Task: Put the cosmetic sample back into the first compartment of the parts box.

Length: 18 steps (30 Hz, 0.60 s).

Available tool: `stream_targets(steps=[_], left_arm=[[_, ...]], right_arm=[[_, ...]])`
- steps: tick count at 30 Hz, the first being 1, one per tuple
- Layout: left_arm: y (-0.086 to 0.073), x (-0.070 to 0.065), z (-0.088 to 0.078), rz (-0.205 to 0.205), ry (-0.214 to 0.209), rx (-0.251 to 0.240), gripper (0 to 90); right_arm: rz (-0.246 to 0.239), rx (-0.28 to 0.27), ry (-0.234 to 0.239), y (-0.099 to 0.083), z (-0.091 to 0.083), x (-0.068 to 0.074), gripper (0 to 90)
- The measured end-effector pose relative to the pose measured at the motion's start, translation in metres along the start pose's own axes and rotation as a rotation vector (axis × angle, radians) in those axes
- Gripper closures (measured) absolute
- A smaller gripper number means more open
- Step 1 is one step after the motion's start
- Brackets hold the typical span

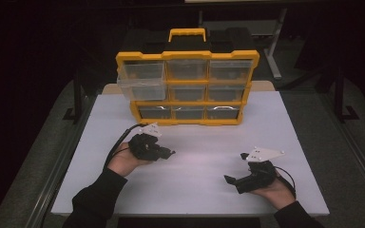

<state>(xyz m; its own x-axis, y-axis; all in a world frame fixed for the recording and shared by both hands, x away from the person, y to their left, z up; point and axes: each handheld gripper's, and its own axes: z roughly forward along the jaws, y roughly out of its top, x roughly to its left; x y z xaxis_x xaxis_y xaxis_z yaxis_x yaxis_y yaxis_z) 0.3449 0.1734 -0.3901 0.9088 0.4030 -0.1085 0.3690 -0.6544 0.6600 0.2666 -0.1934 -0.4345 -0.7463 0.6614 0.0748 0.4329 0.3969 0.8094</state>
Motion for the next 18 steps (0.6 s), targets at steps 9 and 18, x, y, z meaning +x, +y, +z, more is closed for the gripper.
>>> stream_targets(steps=[9, 18], left_arm=[[-0.004, 0.006, -0.014, -0.004, 0.019, -0.013, 80.7], [-0.008, 0.013, -0.035, -0.020, 0.060, -0.011, 80.7]], right_arm=[[-0.004, 0.002, 0.000, 0.000, 0.001, 0.001, 0.0], [0.000, 0.002, 0.001, 0.000, 0.000, 0.001, 0.0]])
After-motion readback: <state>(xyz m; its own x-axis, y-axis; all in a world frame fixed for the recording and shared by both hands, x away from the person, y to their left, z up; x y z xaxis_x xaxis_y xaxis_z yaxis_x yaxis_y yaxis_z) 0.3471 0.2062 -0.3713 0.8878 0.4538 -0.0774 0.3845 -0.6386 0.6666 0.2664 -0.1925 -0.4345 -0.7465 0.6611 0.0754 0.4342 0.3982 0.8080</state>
